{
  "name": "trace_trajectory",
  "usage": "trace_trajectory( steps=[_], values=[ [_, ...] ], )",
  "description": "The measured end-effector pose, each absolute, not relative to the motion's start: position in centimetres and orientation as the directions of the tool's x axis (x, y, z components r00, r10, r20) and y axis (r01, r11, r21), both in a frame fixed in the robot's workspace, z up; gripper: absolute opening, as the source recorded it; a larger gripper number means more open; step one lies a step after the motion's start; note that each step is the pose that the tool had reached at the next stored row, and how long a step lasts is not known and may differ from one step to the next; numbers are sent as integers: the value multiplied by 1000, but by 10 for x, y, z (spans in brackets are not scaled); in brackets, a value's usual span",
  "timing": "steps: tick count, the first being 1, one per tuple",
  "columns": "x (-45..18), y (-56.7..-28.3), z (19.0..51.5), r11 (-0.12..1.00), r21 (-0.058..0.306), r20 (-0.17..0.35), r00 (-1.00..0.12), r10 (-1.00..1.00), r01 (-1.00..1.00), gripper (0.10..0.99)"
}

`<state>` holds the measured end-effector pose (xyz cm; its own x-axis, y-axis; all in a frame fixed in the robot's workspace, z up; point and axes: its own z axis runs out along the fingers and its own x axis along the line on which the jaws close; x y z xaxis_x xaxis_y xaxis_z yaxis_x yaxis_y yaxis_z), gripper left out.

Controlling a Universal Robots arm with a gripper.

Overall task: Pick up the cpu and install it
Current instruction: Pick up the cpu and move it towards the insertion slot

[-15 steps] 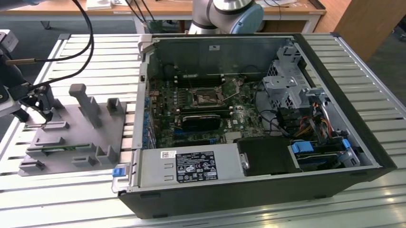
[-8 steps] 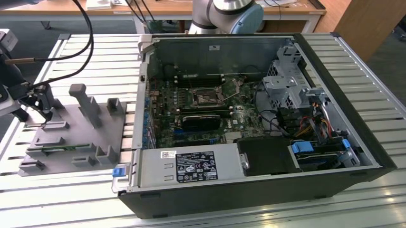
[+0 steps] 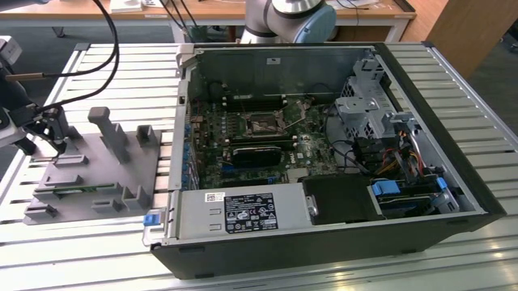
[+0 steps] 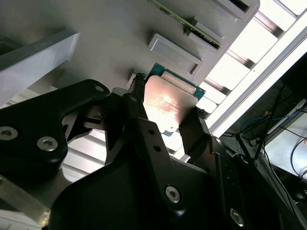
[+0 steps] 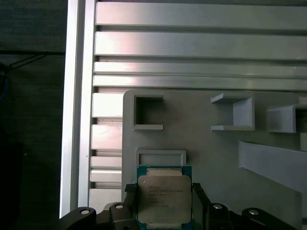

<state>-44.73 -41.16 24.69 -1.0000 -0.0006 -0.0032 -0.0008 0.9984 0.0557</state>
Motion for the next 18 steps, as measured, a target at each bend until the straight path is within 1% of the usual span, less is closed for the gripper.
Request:
trace_trajectory(
  steps=[18],
  values=[
    [-447,-412,251,998,56,-3,-1000,-1,-1,541]
  ],
)
